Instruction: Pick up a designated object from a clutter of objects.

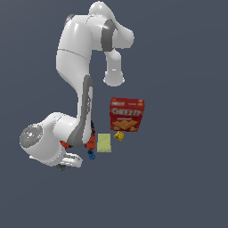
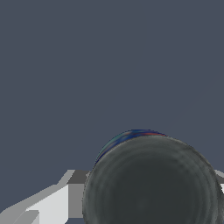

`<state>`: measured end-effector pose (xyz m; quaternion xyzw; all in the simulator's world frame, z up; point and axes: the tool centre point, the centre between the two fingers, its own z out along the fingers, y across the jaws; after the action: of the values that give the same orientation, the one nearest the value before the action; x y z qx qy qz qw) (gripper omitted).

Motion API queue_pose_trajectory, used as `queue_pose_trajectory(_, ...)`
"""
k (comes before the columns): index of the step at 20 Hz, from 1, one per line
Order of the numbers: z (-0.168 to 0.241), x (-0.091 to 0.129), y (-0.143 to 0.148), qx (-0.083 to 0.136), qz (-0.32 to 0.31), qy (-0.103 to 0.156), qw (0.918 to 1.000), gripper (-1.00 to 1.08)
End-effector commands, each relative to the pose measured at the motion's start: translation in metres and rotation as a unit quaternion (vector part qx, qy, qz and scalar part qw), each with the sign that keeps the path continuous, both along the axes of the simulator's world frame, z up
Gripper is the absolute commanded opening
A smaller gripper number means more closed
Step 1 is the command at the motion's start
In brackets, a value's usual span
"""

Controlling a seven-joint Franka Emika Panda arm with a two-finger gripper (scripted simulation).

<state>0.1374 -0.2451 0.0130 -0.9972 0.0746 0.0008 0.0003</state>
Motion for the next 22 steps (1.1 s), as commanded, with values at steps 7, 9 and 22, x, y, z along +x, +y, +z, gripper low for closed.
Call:
queue_pose_trajectory(7, 0.0, 0.001, 0.0, 0.0, 0.0, -0.001, 1.0, -1.0)
queue_pose_trajectory(9, 0.0, 0.0, 0.0, 0.0, 0.0, 0.0, 1.0, -1.0)
queue_pose_trajectory(22, 0.047, -0.004, 0.003, 0.0, 0.0, 0.0, 1.0, -1.0)
